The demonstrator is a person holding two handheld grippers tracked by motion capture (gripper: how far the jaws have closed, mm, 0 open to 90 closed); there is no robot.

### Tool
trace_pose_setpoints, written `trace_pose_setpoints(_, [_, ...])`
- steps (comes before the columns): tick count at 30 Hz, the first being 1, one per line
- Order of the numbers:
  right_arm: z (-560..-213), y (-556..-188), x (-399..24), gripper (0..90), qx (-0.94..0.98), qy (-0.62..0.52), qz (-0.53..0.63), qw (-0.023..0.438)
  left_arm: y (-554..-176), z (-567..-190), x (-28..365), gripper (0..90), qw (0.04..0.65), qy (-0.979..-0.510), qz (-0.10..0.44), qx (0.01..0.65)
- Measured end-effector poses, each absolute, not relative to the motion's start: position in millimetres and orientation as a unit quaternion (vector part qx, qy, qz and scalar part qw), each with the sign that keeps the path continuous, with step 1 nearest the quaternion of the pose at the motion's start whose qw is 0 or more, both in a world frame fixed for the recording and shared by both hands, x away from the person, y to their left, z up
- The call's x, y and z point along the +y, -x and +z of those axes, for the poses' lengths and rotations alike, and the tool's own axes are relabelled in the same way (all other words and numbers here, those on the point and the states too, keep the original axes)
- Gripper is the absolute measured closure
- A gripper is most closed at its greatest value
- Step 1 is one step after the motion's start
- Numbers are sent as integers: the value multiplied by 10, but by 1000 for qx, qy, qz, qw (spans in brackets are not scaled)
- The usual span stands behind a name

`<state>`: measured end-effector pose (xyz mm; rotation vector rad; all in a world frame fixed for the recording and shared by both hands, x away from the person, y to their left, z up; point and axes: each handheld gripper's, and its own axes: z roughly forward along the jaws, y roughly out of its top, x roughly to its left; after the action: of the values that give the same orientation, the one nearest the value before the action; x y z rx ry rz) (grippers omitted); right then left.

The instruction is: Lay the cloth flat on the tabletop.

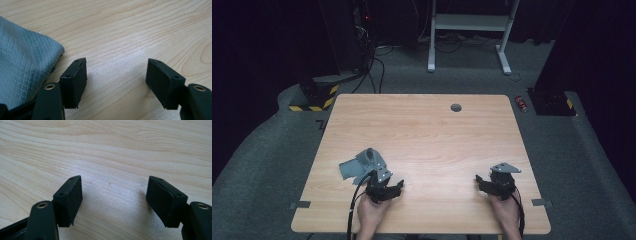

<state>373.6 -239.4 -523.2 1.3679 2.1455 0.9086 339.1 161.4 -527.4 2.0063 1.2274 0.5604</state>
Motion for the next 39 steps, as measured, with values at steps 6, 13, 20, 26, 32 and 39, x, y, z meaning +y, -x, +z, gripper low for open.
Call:
trace_pose_setpoints(6, [-5232,-3736,-2394,290,775,-494,328,218,-3392,-5274,1614,323,354,-777,217,473])
trace_pose_setpoints(13, [-5232,-3734,-2392,290,774,-495,328,217,-3390,-5274,1610,315,352,-777,218,473])
trace_pose_setpoints(20, [-5231,-3735,-2393,290,775,-495,328,217,-3388,-5274,1601,303,351,-776,218,476])
trace_pose_setpoints(26, [-5231,-3735,-2393,290,775,-495,328,217,-3390,-5275,1585,245,350,-780,213,473])
trace_pose_setpoints(32, [-5231,-3735,-2393,290,775,-495,328,217,-3394,-5268,1579,214,344,-783,212,473])
trace_pose_setpoints(39, [-5231,-3736,-2393,290,775,-495,328,217,-3358,-5248,1616,243,342,-778,210,484])
